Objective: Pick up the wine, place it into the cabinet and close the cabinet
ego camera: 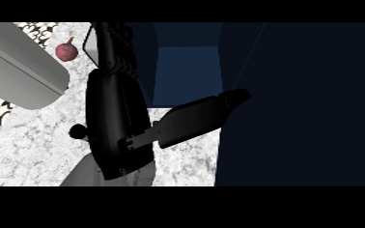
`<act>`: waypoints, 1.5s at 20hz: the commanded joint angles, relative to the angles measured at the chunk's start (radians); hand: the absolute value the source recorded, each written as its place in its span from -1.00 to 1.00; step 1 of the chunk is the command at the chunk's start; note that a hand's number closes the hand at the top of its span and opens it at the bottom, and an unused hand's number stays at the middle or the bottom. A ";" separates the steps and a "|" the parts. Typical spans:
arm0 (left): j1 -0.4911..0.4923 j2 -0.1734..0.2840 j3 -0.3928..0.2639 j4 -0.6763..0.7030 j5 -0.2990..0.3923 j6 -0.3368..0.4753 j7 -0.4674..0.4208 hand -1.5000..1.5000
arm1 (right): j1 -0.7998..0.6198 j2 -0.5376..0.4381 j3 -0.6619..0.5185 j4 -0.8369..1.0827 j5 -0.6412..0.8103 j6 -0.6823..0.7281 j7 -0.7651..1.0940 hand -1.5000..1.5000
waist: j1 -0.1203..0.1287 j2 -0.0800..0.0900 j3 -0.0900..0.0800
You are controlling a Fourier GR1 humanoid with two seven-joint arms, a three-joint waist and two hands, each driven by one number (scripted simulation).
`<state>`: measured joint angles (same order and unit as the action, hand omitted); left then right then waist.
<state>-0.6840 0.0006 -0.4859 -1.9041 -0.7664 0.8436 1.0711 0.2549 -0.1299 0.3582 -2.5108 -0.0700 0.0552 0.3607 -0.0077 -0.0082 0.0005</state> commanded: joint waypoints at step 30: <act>0.371 0.044 0.133 -0.387 -0.166 -0.244 0.103 -1.00 | -0.065 -0.053 0.060 -0.245 0.014 -0.107 0.213 -1.00 | 0.003 0.003 -0.002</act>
<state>-0.3450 0.0519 -0.3653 -2.2707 -0.9235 0.6446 1.1235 0.1762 -0.1710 0.3948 -2.5178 -0.0483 -0.0244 0.4289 -0.0040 -0.0060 -0.0006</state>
